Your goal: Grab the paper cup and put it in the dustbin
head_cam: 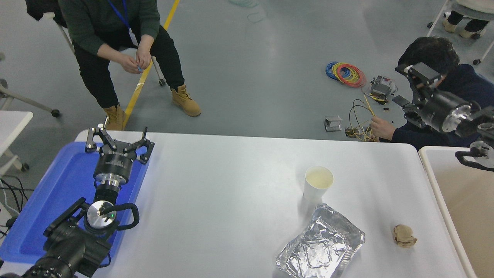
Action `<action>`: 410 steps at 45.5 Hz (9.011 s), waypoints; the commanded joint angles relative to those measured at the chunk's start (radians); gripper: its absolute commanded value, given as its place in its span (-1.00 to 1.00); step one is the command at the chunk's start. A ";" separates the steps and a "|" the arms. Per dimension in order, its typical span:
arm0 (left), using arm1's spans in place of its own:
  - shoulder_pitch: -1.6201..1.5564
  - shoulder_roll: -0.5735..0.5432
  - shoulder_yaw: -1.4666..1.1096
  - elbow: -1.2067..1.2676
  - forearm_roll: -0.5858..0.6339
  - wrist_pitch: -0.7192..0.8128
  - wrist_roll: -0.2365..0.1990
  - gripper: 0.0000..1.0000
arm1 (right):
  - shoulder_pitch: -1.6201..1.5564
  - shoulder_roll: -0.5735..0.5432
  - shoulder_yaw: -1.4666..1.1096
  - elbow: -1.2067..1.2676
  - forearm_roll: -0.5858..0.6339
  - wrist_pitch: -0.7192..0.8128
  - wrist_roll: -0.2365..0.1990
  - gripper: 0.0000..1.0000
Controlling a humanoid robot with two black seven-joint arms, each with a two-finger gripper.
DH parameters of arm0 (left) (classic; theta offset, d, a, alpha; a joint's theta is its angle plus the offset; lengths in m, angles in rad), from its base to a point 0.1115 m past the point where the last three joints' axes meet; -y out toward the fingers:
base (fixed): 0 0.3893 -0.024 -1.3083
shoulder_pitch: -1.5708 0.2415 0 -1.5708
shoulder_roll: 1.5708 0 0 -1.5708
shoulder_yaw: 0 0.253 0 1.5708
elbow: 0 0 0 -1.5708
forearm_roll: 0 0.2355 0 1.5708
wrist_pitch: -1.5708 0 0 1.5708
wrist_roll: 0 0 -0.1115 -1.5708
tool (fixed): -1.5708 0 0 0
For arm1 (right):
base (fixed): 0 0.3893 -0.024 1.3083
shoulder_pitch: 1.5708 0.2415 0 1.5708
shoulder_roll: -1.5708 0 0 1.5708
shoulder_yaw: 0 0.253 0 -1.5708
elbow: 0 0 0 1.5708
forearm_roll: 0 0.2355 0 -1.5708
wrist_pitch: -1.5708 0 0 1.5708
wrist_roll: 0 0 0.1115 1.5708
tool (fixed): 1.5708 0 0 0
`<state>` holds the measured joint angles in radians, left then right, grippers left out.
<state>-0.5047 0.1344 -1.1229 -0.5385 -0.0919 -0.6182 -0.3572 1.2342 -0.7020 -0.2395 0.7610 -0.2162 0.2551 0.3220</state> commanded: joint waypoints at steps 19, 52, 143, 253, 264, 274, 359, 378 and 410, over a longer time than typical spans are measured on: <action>0.000 -0.001 0.000 0.000 0.000 -0.002 0.001 1.00 | 0.514 0.314 -0.853 0.003 -0.052 0.219 -0.201 1.00; 0.000 -0.001 0.000 0.000 0.000 0.000 0.001 1.00 | 0.691 0.513 -0.850 0.146 -0.106 0.530 -0.201 1.00; 0.000 0.001 0.000 0.000 0.000 0.000 0.001 1.00 | 0.123 0.602 -0.799 -0.035 -0.009 0.095 -0.239 0.98; 0.000 0.001 0.000 0.000 0.000 0.000 0.001 1.00 | 0.855 0.308 -0.860 0.212 -0.178 0.398 -0.135 -1.00; 0.000 0.001 0.000 0.000 0.000 0.000 0.000 1.00 | 0.857 0.306 -0.856 0.212 -0.190 0.403 -0.135 -1.00; 0.000 -0.001 0.000 0.000 0.000 0.000 0.000 1.00 | 0.846 0.308 -0.853 0.205 -0.192 0.401 -0.135 -1.00; 0.000 0.001 0.000 0.000 0.000 0.000 0.000 1.00 | -0.532 0.122 -0.561 -0.678 -0.129 -0.203 -0.221 -1.00; 0.000 -0.001 0.000 0.000 0.000 0.000 0.000 1.00 | -0.638 0.176 -0.515 -0.680 -0.114 -0.228 -0.236 -1.00; 0.000 -0.001 0.000 0.000 0.000 0.000 0.000 1.00 | -0.625 0.176 -0.517 -0.678 -0.103 -0.261 -0.244 0.96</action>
<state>-0.5047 0.1341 -1.1230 -0.5384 -0.0921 -0.6182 -0.3573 0.6004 -0.5272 -0.7551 0.0818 -0.3235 0.0234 0.0802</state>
